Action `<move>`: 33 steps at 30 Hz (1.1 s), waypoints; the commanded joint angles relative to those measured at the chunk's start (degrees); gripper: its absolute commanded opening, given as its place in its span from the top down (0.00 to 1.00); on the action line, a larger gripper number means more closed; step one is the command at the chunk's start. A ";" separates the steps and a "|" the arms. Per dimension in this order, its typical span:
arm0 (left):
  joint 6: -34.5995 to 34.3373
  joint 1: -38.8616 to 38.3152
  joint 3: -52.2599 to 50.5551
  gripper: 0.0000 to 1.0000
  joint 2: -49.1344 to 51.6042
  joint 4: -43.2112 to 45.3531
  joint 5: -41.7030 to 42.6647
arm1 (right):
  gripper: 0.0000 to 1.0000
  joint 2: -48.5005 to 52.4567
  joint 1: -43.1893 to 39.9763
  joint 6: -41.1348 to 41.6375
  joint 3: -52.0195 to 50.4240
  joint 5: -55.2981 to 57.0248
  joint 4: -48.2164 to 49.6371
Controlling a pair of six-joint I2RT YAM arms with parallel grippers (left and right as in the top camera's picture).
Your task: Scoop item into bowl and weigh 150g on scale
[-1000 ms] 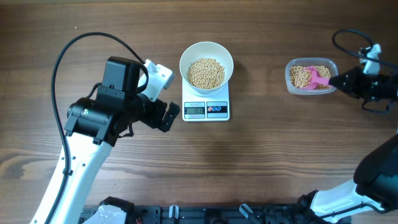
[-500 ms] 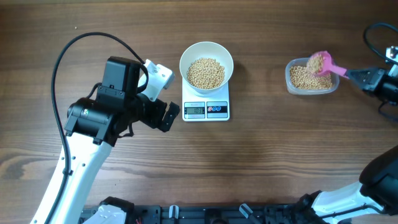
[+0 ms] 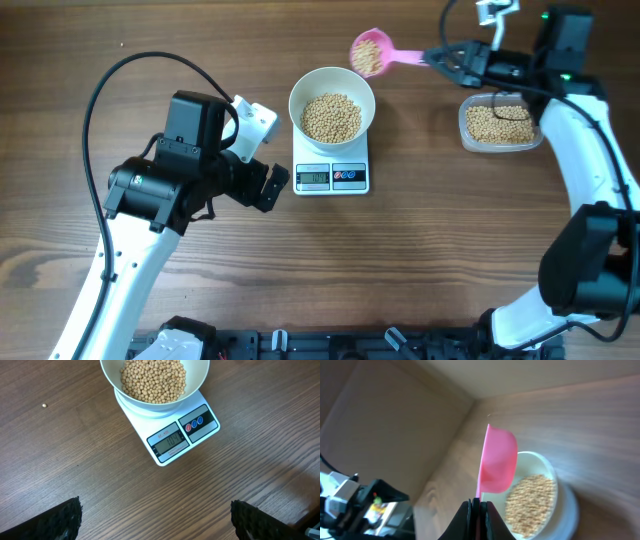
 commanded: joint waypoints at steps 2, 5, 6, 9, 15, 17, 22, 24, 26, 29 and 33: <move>0.92 0.31 0.63 0.00 -0.11 0.11 0.31 | 0.96 -0.11 4.85 1.75 0.39 2.56 0.39; 0.92 0.31 0.63 0.00 -0.11 0.11 0.31 | 0.96 -0.09 8.02 -6.29 0.39 10.32 0.17; 0.92 0.31 0.63 0.00 -0.11 0.11 0.31 | 0.96 -0.11 8.79 -8.74 0.39 12.13 0.22; 0.92 0.31 0.63 0.00 -0.11 0.11 0.31 | 0.96 -0.11 10.54 -13.22 0.39 14.23 1.40; 0.92 0.31 0.63 0.00 -0.11 0.11 0.31 | 0.96 -0.22 10.58 -22.10 0.39 8.28 5.33; 0.92 0.31 0.63 0.00 -0.11 0.11 0.31 | 0.96 -0.22 10.58 -25.81 0.39 8.26 5.11; 0.92 0.31 0.63 0.00 -0.11 0.11 0.31 | 0.96 -0.20 10.58 -39.32 0.37 6.82 1.95; 0.92 0.31 0.63 0.00 -0.11 0.11 0.31 | 0.96 -0.20 10.58 -42.25 0.37 6.82 1.22; 0.92 0.31 0.63 0.00 -0.11 0.11 0.31 | 0.96 -0.20 10.60 -44.41 0.39 7.06 0.79; 0.92 0.31 0.63 0.00 -0.11 0.11 0.31 | 0.96 -0.20 10.62 -45.57 0.39 7.06 0.70; 0.92 0.31 0.63 0.00 -0.11 0.11 0.31 | 0.96 -0.20 10.62 -45.33 0.39 7.08 0.59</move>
